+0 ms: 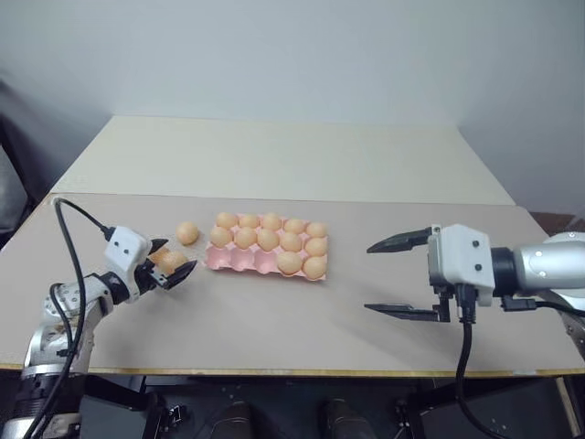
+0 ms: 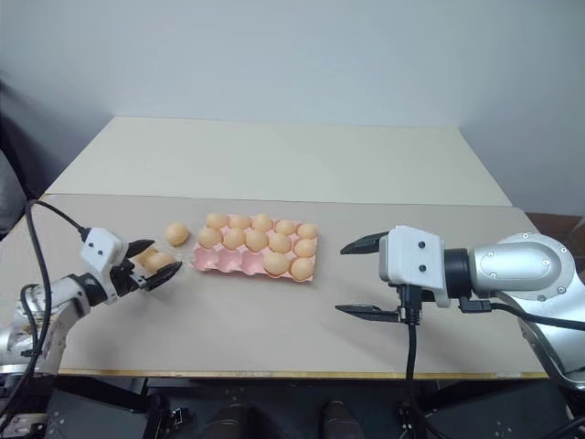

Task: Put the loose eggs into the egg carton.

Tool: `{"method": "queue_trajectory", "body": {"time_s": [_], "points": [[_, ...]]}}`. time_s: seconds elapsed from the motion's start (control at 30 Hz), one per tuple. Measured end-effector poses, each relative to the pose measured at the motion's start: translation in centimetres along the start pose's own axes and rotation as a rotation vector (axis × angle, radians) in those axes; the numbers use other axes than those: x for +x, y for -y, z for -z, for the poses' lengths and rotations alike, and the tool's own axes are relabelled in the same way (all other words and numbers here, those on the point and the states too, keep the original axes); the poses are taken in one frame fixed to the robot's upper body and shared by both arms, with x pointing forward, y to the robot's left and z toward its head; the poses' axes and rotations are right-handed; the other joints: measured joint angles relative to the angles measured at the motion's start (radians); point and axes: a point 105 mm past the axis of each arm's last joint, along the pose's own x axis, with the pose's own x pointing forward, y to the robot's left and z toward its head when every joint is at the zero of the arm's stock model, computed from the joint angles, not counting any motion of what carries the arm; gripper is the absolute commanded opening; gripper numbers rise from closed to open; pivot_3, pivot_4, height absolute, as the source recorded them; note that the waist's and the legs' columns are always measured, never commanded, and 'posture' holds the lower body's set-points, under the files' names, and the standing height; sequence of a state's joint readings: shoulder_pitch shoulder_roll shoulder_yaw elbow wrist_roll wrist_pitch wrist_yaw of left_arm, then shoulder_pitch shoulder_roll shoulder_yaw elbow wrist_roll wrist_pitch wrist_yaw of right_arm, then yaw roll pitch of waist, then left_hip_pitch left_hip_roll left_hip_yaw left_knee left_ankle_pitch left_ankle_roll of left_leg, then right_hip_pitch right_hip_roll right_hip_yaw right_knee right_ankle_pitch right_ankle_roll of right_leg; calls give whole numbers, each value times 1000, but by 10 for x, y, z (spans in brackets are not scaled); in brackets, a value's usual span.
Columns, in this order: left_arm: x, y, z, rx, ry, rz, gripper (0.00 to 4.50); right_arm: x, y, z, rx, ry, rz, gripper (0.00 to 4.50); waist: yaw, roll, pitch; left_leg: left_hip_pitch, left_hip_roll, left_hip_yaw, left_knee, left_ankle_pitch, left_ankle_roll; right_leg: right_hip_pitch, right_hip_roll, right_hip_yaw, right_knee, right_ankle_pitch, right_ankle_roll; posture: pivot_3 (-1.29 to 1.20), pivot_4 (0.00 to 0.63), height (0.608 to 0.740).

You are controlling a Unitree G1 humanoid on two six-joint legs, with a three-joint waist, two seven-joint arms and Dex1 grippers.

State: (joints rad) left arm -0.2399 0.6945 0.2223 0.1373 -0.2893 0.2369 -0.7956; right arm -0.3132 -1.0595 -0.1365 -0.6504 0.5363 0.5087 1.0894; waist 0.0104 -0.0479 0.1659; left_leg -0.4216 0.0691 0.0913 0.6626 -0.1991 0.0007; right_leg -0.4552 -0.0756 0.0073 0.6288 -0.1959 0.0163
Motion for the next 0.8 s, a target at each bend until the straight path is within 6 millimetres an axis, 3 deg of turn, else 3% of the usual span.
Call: {"method": "queue_trajectory", "body": {"time_s": [0.6,0.7,0.8], "points": [[11,9,18,-8,-72,74,4480,-2,-3,4,23,-26,14,4500,0,0,0,0,0,0,0,0,0,0,0,0,0,0,0,0,150,740],[11,9,19,-17,-81,75,3857,-2,-2,4,23,-26,20,4500,0,0,0,0,0,0,0,0,0,0,0,0,0,0,0,0,150,740],[10,9,20,-26,-90,75,2847,-2,-2,5,24,-26,22,4500,0,0,0,0,0,0,0,0,0,0,0,0,0,0,0,0,150,740]]}}
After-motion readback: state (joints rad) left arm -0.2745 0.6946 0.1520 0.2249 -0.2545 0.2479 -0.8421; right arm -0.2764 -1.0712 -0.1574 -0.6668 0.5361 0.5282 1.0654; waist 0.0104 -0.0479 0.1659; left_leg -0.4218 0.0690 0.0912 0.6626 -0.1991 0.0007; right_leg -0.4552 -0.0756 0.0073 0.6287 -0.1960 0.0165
